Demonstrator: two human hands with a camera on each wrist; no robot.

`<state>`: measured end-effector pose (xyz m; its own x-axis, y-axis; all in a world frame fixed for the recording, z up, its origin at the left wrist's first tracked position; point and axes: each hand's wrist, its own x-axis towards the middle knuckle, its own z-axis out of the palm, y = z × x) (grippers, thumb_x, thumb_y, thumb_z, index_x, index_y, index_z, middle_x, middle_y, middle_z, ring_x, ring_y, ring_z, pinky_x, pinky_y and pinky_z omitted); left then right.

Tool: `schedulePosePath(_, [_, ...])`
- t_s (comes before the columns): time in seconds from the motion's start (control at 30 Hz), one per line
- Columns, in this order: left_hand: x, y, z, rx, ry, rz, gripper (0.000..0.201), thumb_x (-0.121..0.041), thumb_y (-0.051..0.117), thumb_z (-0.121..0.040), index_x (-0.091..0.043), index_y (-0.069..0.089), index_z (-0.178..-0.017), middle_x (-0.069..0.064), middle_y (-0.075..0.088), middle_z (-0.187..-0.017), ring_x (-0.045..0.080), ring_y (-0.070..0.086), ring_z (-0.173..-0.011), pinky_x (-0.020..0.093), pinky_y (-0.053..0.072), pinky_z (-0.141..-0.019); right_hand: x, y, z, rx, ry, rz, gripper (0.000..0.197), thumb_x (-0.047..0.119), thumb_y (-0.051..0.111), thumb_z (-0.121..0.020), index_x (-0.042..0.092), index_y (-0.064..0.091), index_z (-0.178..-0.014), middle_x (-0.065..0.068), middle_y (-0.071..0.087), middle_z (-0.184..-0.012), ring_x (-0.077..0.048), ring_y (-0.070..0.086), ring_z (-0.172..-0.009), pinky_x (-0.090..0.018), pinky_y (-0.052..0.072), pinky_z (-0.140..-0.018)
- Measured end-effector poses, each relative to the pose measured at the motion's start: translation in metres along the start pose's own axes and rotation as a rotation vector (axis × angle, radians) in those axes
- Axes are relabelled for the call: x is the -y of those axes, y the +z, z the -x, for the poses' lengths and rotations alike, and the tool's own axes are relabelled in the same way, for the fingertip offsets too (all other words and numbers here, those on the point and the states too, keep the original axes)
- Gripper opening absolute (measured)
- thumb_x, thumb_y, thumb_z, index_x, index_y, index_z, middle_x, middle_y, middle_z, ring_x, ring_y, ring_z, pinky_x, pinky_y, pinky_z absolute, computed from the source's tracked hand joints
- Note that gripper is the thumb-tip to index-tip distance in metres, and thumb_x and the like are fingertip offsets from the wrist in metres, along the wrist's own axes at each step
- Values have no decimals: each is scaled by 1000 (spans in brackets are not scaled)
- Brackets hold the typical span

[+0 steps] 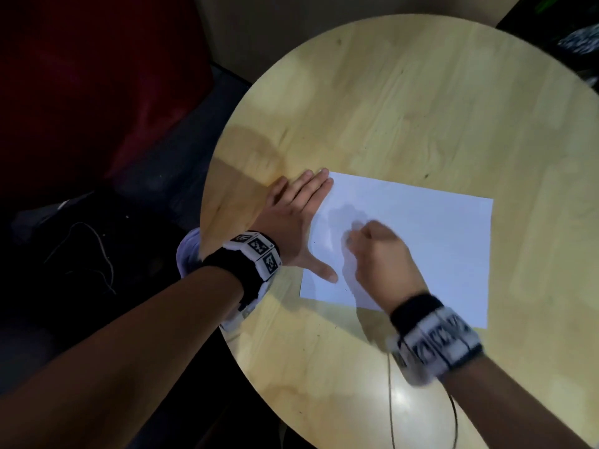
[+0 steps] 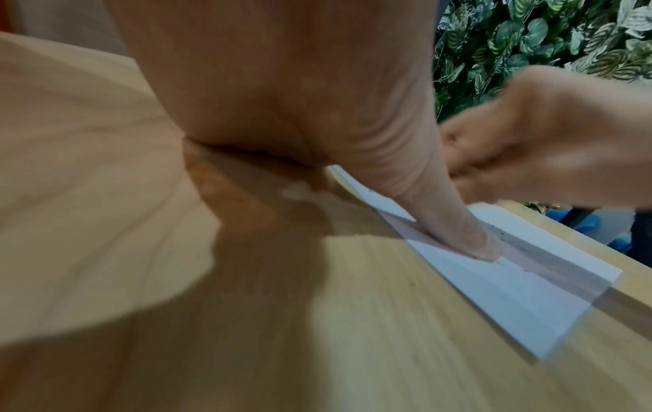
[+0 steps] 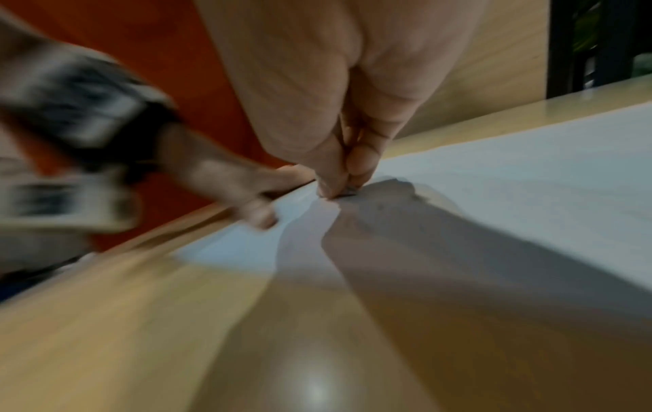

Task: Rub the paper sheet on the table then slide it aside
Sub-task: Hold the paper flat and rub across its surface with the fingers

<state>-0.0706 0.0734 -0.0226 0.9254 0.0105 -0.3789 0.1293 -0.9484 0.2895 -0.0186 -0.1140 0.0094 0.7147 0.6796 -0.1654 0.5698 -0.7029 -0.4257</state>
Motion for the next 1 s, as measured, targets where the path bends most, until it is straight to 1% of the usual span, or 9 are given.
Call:
schedulePosePath(0.07, [1, 1, 1, -1, 6, 34, 162, -101, 63, -41, -20, -6, -163, -5, -15, -170, 14, -15, -155, 46, -10, -124, 2, -4, 44, 88, -59, -5, 13, 9, 50, -83, 7, 62, -80, -8, 52, -78, -24, 47, -69, -30, 42, -58])
schedulePosePath(0.13, [2, 1, 1, -13, 5, 44, 162, -101, 63, -41, -21, -6, -163, -5, -14, -170, 14, -14, -156, 46, -10, -124, 0, -7, 48, 136, -73, -30, 9, 3, 59, -78, 7, 66, -83, -6, 52, -78, -27, 53, -70, -32, 49, -58])
schedulePosePath(0.2, [1, 0, 0, -20, 3, 28, 162, -100, 64, -40, -19, -3, -163, -4, -11, -171, 15, -11, -156, 45, -9, -124, -7, -4, 14, 70, -69, -25, 11, -5, 67, -71, 4, 66, -78, -10, 53, -74, -33, 57, -66, -30, 49, -55])
schedulePosePath(0.33, [0, -2, -1, 1, -3, 6, 162, -100, 62, -42, -19, -7, -163, -4, -14, -170, 15, -13, -156, 44, -12, -123, -12, 1, -47, -97, 65, 5, 7, -3, 60, -84, -2, 67, -83, -16, 57, -81, -33, 59, -69, -27, 44, -58])
schedulePosePath(0.5, [1, 1, 1, -21, 19, -3, 159, -104, 52, -37, -24, -3, -163, -4, -13, -170, 16, -11, -156, 45, -9, -123, 0, 2, 33, 24, -153, -11, 11, 7, 61, -67, 6, 63, -77, -8, 51, -74, -29, 53, -64, -27, 37, -52])
schedulePosePath(0.63, [-1, -2, 3, 3, 18, 5, 163, -102, 59, -38, -24, -11, -162, -5, -23, -168, 14, -21, -154, 46, -12, -123, -13, 6, 58, -15, -49, -98, 13, -5, 64, -74, 8, 64, -76, -3, 48, -70, -26, 51, -58, -32, 46, -48])
schedulePosePath(0.8, [-4, 3, 11, 7, 52, 17, 160, -99, 63, -42, -22, -10, -162, 1, -26, -167, 18, -26, -153, 49, -12, -124, -39, 0, 34, -166, -1, -240, 9, 5, 63, -91, 7, 72, -92, -4, 62, -87, -22, 64, -83, -34, 52, -74])
schedulePosePath(0.9, [-9, 4, 18, -22, 100, 113, 145, -95, 62, -54, -26, -2, -164, 0, -18, -169, 15, -24, -154, 44, -12, -124, -42, 3, 23, -213, -12, -311, 11, 3, 64, -90, 8, 72, -95, -2, 64, -92, -19, 63, -90, -29, 49, -82])
schedulePosePath(1.0, [-17, 6, 11, -143, 237, 192, 109, -79, 61, -80, -24, 18, -163, -4, 2, -172, 12, -9, -157, 39, 0, -127, -43, 9, 15, -241, -55, -363, 13, 5, 64, -91, 8, 74, -98, -1, 64, -97, -18, 64, -93, -27, 50, -84])
